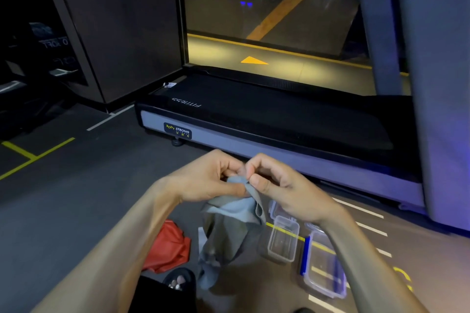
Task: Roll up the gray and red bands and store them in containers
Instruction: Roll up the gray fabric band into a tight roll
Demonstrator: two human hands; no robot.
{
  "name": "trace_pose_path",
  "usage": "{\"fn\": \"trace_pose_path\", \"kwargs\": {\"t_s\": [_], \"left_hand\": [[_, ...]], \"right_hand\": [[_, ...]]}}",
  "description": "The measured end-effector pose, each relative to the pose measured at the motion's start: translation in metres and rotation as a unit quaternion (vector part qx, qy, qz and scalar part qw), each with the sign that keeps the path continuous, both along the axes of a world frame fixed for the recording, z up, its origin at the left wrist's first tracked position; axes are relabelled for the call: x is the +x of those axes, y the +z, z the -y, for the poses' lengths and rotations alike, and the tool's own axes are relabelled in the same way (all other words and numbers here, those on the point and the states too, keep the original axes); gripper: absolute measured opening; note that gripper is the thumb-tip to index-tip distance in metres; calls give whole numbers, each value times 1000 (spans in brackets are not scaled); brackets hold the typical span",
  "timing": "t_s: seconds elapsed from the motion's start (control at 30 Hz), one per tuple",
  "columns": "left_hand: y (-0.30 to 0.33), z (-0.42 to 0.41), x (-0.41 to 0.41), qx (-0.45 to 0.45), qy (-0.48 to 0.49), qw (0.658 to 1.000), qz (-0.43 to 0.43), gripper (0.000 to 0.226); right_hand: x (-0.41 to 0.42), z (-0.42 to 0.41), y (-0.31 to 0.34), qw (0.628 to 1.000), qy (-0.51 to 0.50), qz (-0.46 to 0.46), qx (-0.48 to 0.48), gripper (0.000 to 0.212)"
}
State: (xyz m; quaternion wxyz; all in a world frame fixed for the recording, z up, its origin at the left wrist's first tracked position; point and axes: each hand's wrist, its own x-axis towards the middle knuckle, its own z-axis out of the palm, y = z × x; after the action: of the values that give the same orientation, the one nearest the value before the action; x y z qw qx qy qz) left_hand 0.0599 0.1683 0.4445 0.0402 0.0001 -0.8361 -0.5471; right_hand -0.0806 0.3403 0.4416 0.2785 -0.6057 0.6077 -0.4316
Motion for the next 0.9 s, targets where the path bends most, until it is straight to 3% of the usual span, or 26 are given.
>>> {"fn": "trace_pose_path", "kwargs": {"t_s": [0.3, 0.43, 0.53, 0.6, 0.77, 0.83, 0.9], "left_hand": [[-1, -4, -1, 37, -17, 999, 25, 11], [-10, -4, -1, -20, -36, 997, 71, 14], [-14, -6, -4, -54, -15, 997, 44, 14], [-12, -8, -4, -50, 10, 999, 8, 12], [15, -14, 4, 77, 52, 987, -131, 15], [18, -15, 3, 59, 36, 992, -104, 18], [15, -15, 2, -35, -1, 999, -38, 21]], "right_hand": [[-5, -4, 5, 999, -22, -12, -47, 5], [-15, -6, 17, 979, -50, 154, -121, 3], [-21, -10, 25, 940, -45, 300, -158, 5], [-26, -12, 26, 920, -55, 350, -168, 6], [-43, -20, 22, 932, -128, 296, -165, 4], [-46, -22, 19, 942, -145, 262, -153, 5], [-47, -21, 20, 940, -155, 261, -159, 5]]}}
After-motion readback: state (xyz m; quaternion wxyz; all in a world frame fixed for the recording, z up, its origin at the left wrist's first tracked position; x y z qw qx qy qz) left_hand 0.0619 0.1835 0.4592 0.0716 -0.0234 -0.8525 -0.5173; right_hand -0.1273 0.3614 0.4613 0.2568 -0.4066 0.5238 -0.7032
